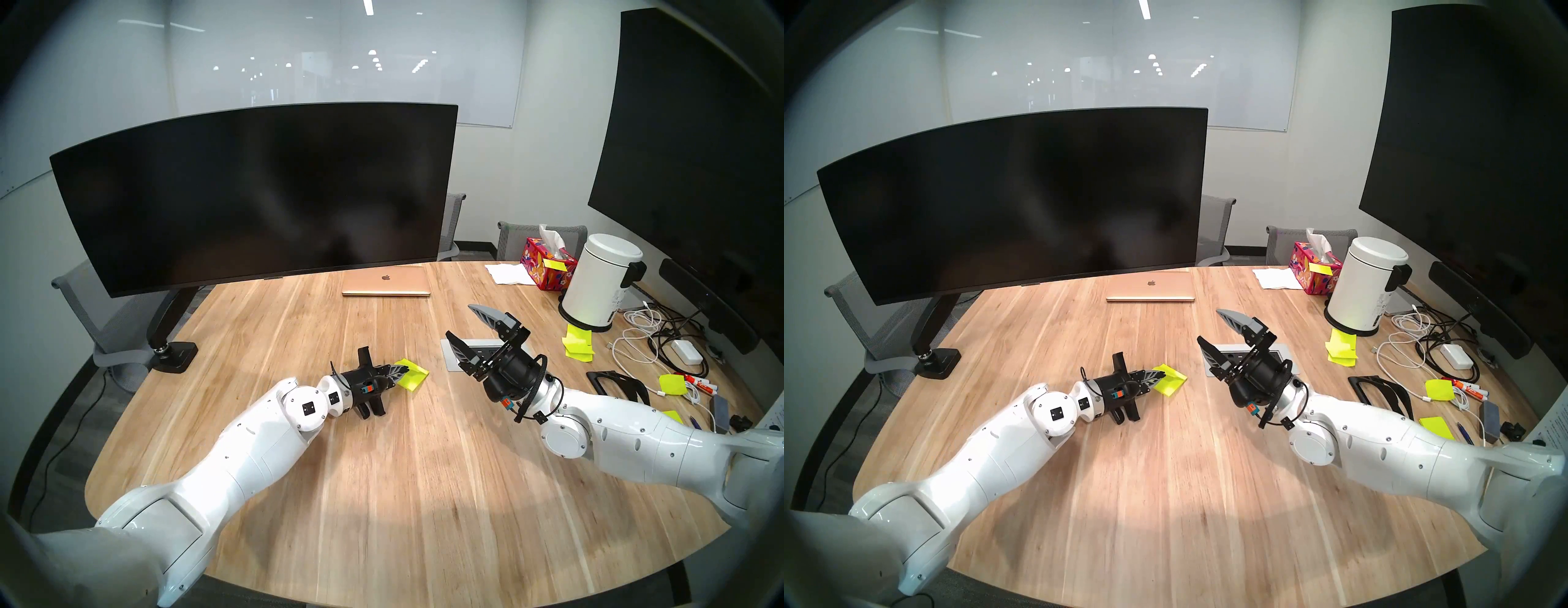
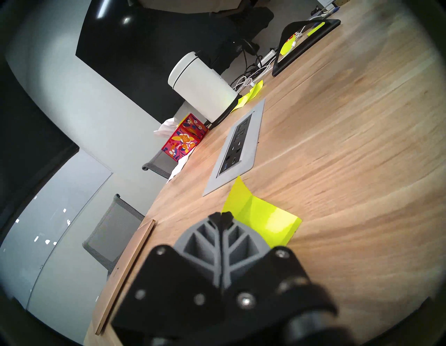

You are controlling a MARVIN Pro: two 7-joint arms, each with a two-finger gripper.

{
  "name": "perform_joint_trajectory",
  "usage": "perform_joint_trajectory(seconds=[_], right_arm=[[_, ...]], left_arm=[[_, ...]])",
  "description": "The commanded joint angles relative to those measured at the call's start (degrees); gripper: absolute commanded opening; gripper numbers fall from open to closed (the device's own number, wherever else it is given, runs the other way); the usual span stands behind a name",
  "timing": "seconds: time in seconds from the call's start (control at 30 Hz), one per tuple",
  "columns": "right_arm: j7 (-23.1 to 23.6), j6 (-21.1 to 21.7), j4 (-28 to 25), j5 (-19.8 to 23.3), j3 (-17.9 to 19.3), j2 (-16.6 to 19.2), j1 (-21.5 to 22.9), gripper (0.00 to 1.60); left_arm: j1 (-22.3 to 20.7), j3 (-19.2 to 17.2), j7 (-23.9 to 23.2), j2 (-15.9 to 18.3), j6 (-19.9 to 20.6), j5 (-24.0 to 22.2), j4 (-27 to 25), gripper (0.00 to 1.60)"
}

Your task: Peel one sticky note off the pad and stick it onto the monitor, then press it flat

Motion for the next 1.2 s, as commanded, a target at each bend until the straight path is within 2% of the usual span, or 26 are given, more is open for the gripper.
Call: perform_joint_trajectory(seconds=[0.0,0.23,0.27,0.3,0.33,0.37,0.77,0.97,1.17], right_arm=[[1.76,1.72,-2.97,-1.39,0.2,-0.57,1.43,1.6],[4.78,3.32,-3.52,-2.1,0.19,-1.98,1.39,1.6],[5.12,3.69,-3.54,-1.93,0.26,-2.21,1.3,1.5],[5.3,3.89,-3.55,-1.99,0.32,-2.39,1.26,0.64],[5.55,4.35,-3.64,-2.2,0.35,-2.57,1.22,0.49],[5.81,4.61,-3.75,-2.15,0.45,-2.73,1.11,0.03],[8.67,5.14,-4.68,-2.6,0.37,-3.21,1.33,0.0],[12.16,4.53,-4.98,-0.52,0.67,-3.07,1.65,0.0],[16.08,2.34,-4.97,-1.59,0.09,-2.67,2.99,0.0]], left_arm=[[1.74,-0.54,0.12,1.38,-0.72,-0.91,0.04,0.0],[0.94,-0.62,0.38,1.78,-2.87,-1.73,2.33,0.0],[0.82,-0.65,0.43,1.8,-3.26,-1.88,2.64,0.0],[0.72,-0.69,0.48,1.78,-3.6,-2.02,2.96,0.0],[0.58,-0.73,0.56,1.74,-3.97,-2.17,3.41,0.0],[0.39,-0.69,0.64,1.68,-4.36,-2.27,3.93,0.0],[-0.31,-0.76,1.76,1.26,-6.84,-3.06,7.15,0.0],[-0.59,-0.79,1.98,1.14,-7.5,-3.48,7.9,0.0],[-0.82,-0.61,1.94,1.17,-7.88,-3.68,8.02,0.0]])
